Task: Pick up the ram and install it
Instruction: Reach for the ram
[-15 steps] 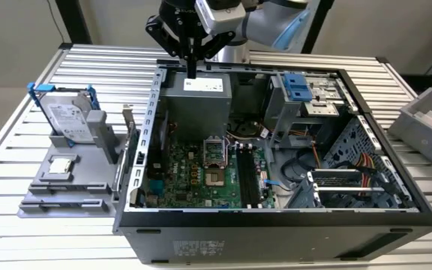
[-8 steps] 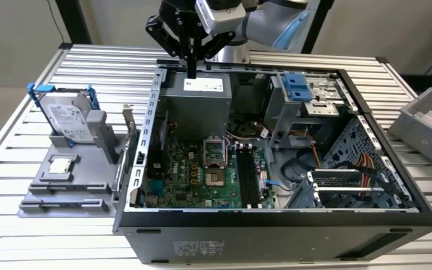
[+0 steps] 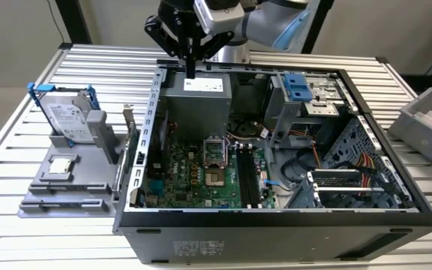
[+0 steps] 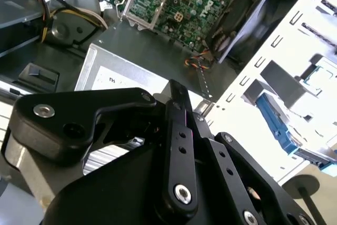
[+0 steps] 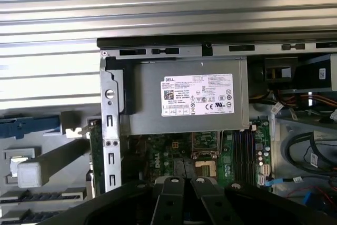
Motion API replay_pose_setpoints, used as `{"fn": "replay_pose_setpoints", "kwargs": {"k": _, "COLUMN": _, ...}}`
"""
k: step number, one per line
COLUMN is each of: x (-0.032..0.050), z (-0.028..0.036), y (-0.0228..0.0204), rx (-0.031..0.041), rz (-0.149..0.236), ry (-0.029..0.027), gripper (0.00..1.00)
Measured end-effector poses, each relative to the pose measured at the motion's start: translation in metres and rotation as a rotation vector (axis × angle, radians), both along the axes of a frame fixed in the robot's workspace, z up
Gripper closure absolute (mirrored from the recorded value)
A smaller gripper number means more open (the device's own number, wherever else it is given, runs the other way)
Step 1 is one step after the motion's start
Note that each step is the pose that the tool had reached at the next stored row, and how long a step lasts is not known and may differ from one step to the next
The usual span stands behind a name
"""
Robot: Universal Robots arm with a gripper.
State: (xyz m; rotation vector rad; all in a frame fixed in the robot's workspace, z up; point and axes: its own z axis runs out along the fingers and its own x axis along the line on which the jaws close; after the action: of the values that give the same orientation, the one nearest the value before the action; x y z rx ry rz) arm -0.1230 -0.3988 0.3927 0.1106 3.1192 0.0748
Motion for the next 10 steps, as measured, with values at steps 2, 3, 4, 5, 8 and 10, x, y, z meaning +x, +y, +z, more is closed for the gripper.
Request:
{"fn": "replay_pose_setpoints", "kwargs": {"k": 2, "x": -0.0009, "z": 0.0, "y": 0.0, "rx": 0.0001, "rz": 0.0, "ry": 0.0008, "gripper": 1.0}}
{"fn": "replay_pose_setpoints", "kwargs": {"k": 3, "x": -0.0013, "z": -0.0001, "y": 0.0, "rx": 0.0001, "rz": 0.0, "ry": 0.0014, "gripper": 1.0}}
{"fn": "replay_pose_setpoints", "kwargs": {"k": 4, "x": -0.0016, "z": 0.0, "y": 0.0, "rx": 0.0, "rz": 0.0, "ry": 0.0021, "gripper": 1.0}}
{"fn": "replay_pose_setpoints", "kwargs": {"k": 5, "x": -0.0019, "z": 0.0, "y": 0.0, "rx": 0.0, "rz": 0.0, "ry": 0.0027, "gripper": 1.0}}
{"fn": "replay_pose_setpoints", "kwargs": {"k": 8, "x": -0.0029, "z": 0.0, "y": 0.0, "rx": 0.0, "rz": 0.0, "ry": 0.0047, "gripper": 1.0}}
{"fn": "replay_pose_setpoints", "kwargs": {"k": 10, "x": -0.0039, "z": -0.0001, "y": 0.0, "rx": 0.0001, "rz": 0.0, "ry": 0.0059, "gripper": 1.0}}
